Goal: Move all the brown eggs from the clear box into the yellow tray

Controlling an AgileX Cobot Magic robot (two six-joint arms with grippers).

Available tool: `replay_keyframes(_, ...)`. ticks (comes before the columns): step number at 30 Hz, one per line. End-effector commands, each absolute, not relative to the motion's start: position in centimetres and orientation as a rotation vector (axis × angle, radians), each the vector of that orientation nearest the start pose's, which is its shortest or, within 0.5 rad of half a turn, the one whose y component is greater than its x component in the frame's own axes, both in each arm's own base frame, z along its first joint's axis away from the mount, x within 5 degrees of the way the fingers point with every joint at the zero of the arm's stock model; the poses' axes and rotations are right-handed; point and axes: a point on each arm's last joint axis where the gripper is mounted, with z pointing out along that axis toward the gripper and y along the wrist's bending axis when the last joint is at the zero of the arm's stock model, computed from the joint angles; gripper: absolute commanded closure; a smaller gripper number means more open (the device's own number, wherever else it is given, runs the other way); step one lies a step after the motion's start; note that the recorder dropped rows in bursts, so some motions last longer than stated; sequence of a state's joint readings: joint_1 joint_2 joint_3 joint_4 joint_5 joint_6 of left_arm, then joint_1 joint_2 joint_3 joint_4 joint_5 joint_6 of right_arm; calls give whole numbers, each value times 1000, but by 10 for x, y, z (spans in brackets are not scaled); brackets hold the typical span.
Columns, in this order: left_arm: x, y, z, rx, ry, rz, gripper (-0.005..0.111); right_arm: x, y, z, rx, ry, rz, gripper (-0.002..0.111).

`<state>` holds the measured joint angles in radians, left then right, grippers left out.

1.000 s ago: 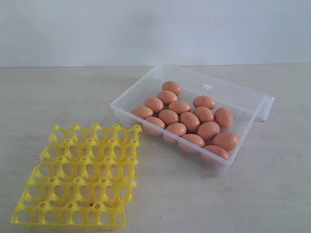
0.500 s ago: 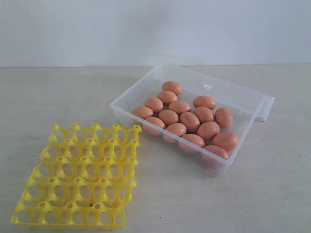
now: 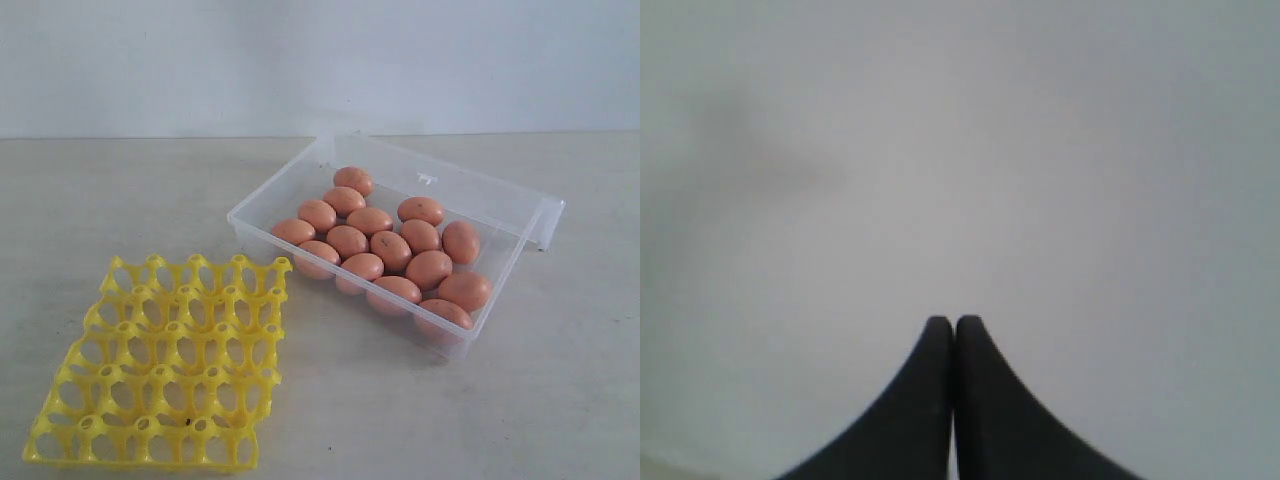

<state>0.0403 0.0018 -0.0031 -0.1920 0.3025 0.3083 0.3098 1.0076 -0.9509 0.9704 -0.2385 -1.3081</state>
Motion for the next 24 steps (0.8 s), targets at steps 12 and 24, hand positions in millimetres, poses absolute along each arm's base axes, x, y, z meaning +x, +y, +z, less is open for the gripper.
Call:
replay_keyframes(12,55,-3,187,122,1764,74,111,378,35,324,-493,1669,-1168,109)
replay_keyframes(24,55,-3,188,122,1762,75,111,357,-52,335,153,1982,-938,109)
